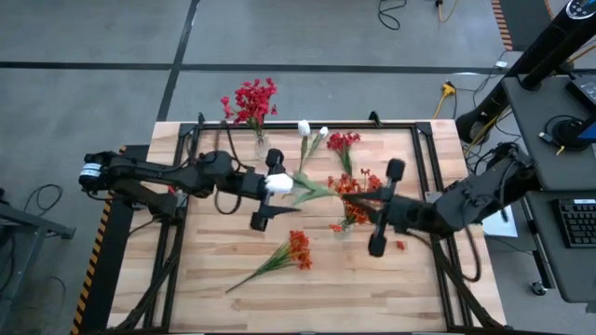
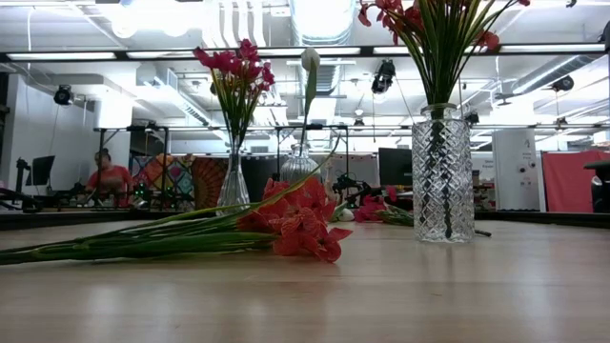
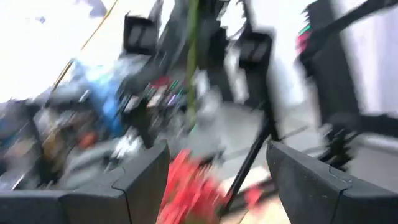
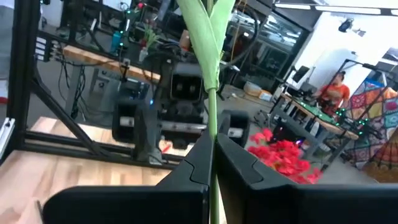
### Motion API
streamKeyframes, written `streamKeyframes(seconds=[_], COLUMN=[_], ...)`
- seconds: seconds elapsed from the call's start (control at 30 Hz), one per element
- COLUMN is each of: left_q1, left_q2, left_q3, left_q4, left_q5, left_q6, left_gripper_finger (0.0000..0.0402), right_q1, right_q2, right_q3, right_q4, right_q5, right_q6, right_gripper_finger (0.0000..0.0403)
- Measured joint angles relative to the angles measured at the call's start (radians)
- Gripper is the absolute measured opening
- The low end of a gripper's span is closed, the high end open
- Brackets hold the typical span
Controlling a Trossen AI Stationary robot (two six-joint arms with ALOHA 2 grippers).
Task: Sort flowers into vase by color
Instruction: Put the right white tulip flower into the center transparent glass vase
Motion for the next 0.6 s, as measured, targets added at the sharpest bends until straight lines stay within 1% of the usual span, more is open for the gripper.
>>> streamKeyframes(seconds=[0.07, 0.2, 0.33, 0.6], left_q1=[-0.003, -0.002, -0.004, -0.02], left_q2=[0.004, 0.01, 0.011, 0.011], left_q3=[0.0, 0.0, 0.0, 0.002], left_q4=[0.086, 0.184, 0.23, 0.275], left_q5=[0.049, 0.049, 0.106, 0.109], left_q6=[-0.001, -0.011, -0.016, -0.016], left_gripper_finger=[0.0252, 0.0252, 0.0252, 0.0252], right_q1=[0.0, 0.0, -0.007, -0.056], right_q2=[0.034, 0.091, 0.124, 0.166], right_q3=[0.0, 0.004, 0.008, 0.009], right_q4=[0.053, 0.133, 0.194, 0.259], right_q5=[0.0, -0.001, -0.002, -0.019], right_q6=[-0.023, -0.079, -0.11, -0.134], right_gripper_finger=[0.0009, 0.0009, 0.0009, 0.0009])
